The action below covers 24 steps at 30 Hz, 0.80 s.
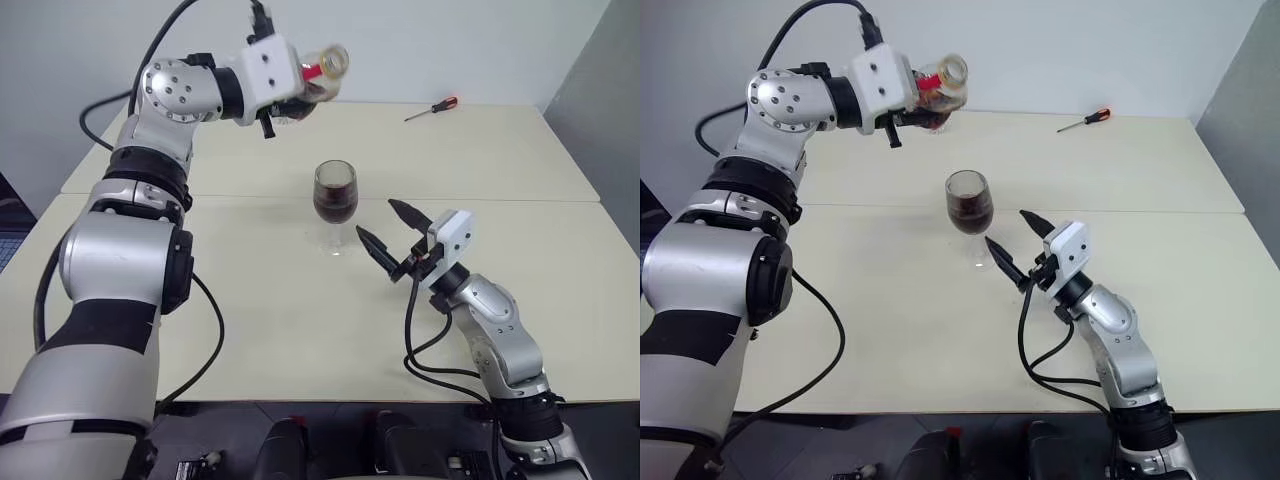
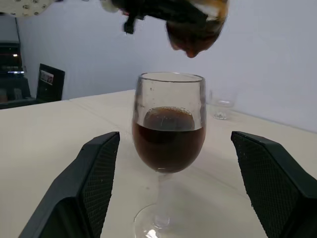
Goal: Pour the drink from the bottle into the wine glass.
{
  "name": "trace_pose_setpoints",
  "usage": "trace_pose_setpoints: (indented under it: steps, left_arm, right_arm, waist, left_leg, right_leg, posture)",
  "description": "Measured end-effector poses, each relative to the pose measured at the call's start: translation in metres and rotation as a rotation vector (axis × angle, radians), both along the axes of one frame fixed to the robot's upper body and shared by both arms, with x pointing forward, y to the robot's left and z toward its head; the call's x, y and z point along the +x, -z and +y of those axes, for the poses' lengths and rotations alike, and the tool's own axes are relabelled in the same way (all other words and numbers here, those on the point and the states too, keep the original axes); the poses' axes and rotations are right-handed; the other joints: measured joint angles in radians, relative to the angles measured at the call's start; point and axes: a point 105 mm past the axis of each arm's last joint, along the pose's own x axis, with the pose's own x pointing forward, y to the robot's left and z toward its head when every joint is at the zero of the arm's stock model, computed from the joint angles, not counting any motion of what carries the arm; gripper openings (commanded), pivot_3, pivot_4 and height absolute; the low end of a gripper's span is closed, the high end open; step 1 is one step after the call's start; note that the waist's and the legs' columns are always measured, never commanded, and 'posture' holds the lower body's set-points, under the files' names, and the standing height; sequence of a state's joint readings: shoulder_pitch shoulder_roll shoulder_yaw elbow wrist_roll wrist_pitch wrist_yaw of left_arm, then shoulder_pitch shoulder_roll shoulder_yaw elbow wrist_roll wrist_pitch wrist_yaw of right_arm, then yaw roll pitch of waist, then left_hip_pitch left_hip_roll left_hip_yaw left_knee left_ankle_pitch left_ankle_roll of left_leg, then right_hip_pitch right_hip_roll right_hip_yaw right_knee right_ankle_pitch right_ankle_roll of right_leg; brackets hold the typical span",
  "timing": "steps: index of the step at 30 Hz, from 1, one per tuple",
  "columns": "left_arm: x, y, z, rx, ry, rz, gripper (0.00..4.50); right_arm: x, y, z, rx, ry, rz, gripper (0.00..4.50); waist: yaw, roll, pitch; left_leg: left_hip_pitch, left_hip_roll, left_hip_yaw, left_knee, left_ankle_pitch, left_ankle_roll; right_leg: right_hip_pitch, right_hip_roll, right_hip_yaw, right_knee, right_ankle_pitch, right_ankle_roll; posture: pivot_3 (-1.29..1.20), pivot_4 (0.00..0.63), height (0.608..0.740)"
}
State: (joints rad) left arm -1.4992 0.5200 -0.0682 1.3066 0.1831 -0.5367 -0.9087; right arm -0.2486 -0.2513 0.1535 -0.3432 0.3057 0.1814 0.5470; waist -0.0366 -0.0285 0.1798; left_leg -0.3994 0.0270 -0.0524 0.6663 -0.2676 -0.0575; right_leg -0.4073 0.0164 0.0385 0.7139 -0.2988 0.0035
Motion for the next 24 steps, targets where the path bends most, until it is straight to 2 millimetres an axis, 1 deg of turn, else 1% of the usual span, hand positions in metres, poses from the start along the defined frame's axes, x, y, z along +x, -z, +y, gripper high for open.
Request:
trace_pose_setpoints:
  steps: [4, 6, 8, 9, 11, 12, 14, 15, 17, 19, 24]
  left_arm:
    - [0.007, 0.015, 0.017, -0.168, -0.048, 0.103, 1.24]
    - [0.010, 0.021, 0.030, -0.269, -0.099, 0.137, 1.24]
    - [0.012, 0.021, 0.042, -0.345, -0.142, 0.140, 1.24]
    - [0.013, 0.018, 0.051, -0.392, -0.178, 0.128, 1.24]
    - [0.012, 0.017, 0.064, -0.443, -0.214, 0.113, 1.24]
    - [0.009, 0.018, 0.079, -0.488, -0.248, 0.096, 1.24]
    - [0.004, 0.029, 0.102, -0.547, -0.314, 0.103, 1.24]
    - [0.002, 0.038, 0.113, -0.585, -0.349, 0.116, 1.24]
    - [-0.001, 0.056, 0.130, -0.656, -0.414, 0.149, 1.24]
    - [-0.006, 0.069, 0.146, -0.724, -0.470, 0.166, 1.24]
    - [-0.023, 0.086, 0.180, -0.900, -0.574, 0.153, 1.24]
  right_arm:
    - [-0.016, -0.004, 0.005, -0.031, -0.105, 0.019, 3.86]
    - [-0.024, -0.007, 0.005, -0.052, -0.151, 0.022, 3.86]
    - [-0.029, -0.007, 0.006, -0.065, -0.180, 0.031, 3.86]
    - [-0.032, -0.007, 0.006, -0.072, -0.202, 0.038, 3.86]
    - [-0.035, -0.006, 0.006, -0.084, -0.221, 0.047, 3.86]
    - [-0.037, -0.005, 0.007, -0.090, -0.240, 0.059, 3.86]
    - [-0.039, -0.003, 0.009, -0.091, -0.261, 0.072, 3.86]
    - [-0.040, -0.001, 0.010, -0.086, -0.271, 0.083, 3.86]
    - [-0.041, 0.000, 0.011, -0.084, -0.280, 0.097, 3.86]
    - [-0.042, 0.001, 0.011, -0.085, -0.284, 0.104, 3.86]
    - [-0.043, 0.001, 0.012, -0.078, -0.301, 0.121, 3.86]
  waist:
    - [-0.002, 0.000, 0.000]
    - [-0.002, 0.000, 0.000]
    - [-0.001, 0.000, 0.000]
    - [-0.001, 0.000, 0.000]
    - [-0.002, 0.000, 0.000]
    - [-0.003, 0.000, -0.001]
    - [-0.007, 0.000, -0.001]
    - [-0.007, 0.000, -0.001]
    - [-0.004, 0.000, -0.001]
    - [0.002, 0.000, -0.001]
    - [0.009, -0.001, -0.002]
  left_leg:
    - [0.000, 0.000, 0.000, 0.000, 0.000, 0.000]
    - [0.000, 0.001, -0.001, 0.001, 0.000, 0.000]
    - [0.000, 0.001, -0.001, 0.001, 0.000, 0.000]
    - [0.000, 0.001, -0.001, 0.001, 0.000, 0.000]
    - [0.000, 0.001, -0.001, 0.001, 0.000, 0.000]
    - [0.001, 0.002, -0.001, 0.001, 0.000, 0.000]
    - [0.001, 0.003, -0.001, 0.001, 0.000, 0.000]
    - [0.001, 0.003, -0.002, 0.001, 0.000, 0.000]
    - [-0.001, 0.003, -0.004, 0.003, 0.000, 0.000]
    - [-0.001, 0.003, -0.004, 0.004, 0.000, 0.000]
    - [-0.002, 0.003, -0.005, 0.006, 0.000, 0.000]
  right_leg:
    - [0.000, 0.000, 0.000, 0.001, 0.000, 0.000]
    - [0.000, -0.001, 0.000, 0.001, 0.000, 0.000]
    - [0.000, -0.001, 0.000, 0.001, 0.000, 0.000]
    - [0.000, -0.002, 0.000, 0.001, 0.000, 0.000]
    - [0.000, -0.002, 0.000, 0.001, 0.000, 0.000]
    - [0.000, -0.002, 0.001, 0.001, 0.000, 0.000]
    - [0.000, -0.002, 0.001, 0.001, 0.000, 0.000]
    - [0.000, -0.003, 0.001, 0.001, 0.000, 0.000]
    - [0.000, -0.003, 0.001, 0.001, 0.000, 0.000]
    - [0.000, -0.004, 0.001, 0.002, 0.000, 0.000]
    - [0.002, -0.005, 0.001, 0.001, 0.000, 0.000]
  posture:
    - [0.00, 0.150, 0.740]
    - [0.00, 0.150, 0.740]
    - [0.00, 0.150, 0.740]
    - [0.00, 0.150, 0.740]
    - [0.00, 0.150, 0.740]
    - [0.00, 0.150, 0.740]
    - [0.00, 0.150, 0.740]
    - [0.00, 0.150, 0.740]
    - [0.00, 0.150, 0.740]
    - [0.00, 0.150, 0.740]
    - [0.00, 0.150, 0.740]
